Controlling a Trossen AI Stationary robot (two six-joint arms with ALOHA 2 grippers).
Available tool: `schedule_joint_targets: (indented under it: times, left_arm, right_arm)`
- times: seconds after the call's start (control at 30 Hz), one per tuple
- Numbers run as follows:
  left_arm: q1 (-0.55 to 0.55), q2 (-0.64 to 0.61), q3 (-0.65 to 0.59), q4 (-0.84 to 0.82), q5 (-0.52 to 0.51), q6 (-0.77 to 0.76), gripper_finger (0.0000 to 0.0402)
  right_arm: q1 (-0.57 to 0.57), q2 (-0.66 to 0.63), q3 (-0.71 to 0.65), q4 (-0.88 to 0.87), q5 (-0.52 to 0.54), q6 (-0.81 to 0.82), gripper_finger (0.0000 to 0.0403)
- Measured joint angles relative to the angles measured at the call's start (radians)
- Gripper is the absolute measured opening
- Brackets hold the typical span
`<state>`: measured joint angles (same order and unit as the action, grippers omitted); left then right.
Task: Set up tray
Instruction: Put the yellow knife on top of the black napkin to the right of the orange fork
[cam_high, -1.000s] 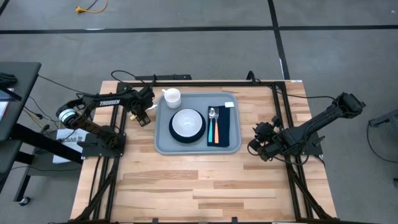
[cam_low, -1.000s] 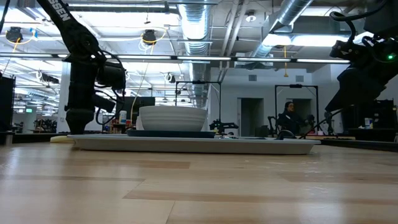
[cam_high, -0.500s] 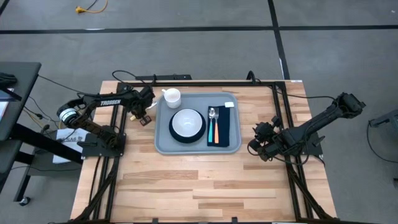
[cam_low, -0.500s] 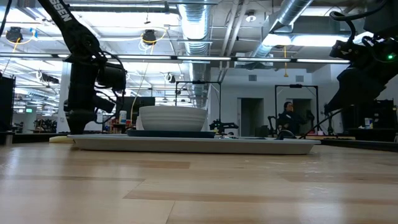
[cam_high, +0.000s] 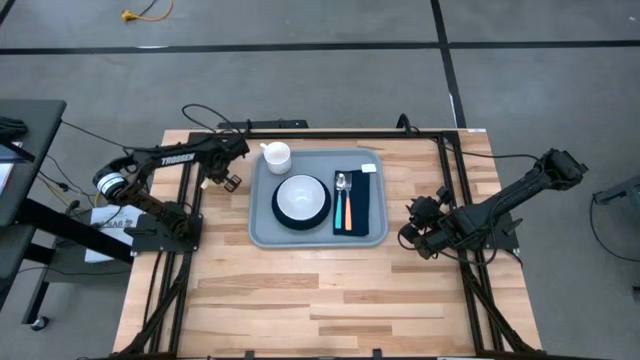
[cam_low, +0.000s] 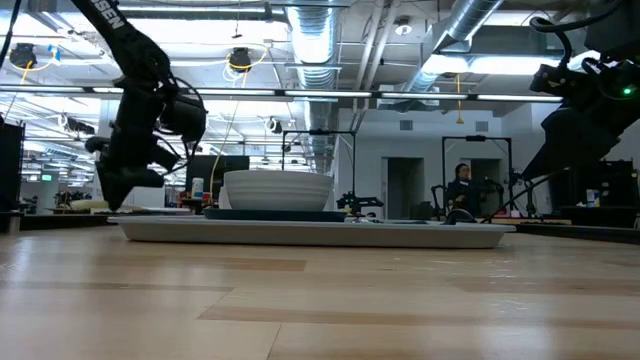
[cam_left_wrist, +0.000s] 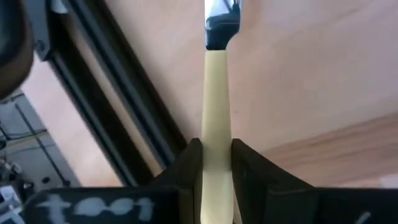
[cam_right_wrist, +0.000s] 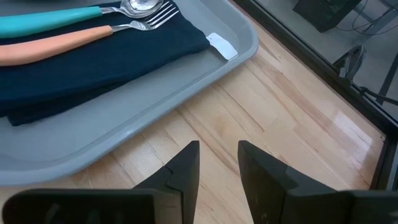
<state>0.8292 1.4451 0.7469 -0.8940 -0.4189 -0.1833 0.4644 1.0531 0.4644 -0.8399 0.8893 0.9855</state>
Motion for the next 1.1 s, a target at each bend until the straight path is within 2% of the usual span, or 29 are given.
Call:
schedule_joint_targets:
  times: [0.33, 0.57, 0.9, 1.1]
  left_arm:
    - [-0.006, -0.001, 0.135, -0.235, -0.066, -0.077, 0.0046]
    - [-0.062, -0.006, 0.272, -0.323, -0.221, -0.116, 0.0046]
    - [-0.258, -0.080, 0.421, -0.310, -0.407, -0.158, 0.0047]
    - [-0.444, -0.125, 0.443, -0.226, -0.492, -0.173, 0.0047]
  right_arm:
    - [0.000, 0.000, 0.000, 0.000, 0.001, 0.000, 0.0102]
    - [0.000, 0.000, 0.000, 0.011, 0.000, 0.000, 0.0102]
    - [0.000, 0.000, 0.000, 0.114, 0.001, 0.000, 0.0102]
    - [-0.002, 0.000, 0.000, 0.257, 0.002, -0.005, 0.0102]
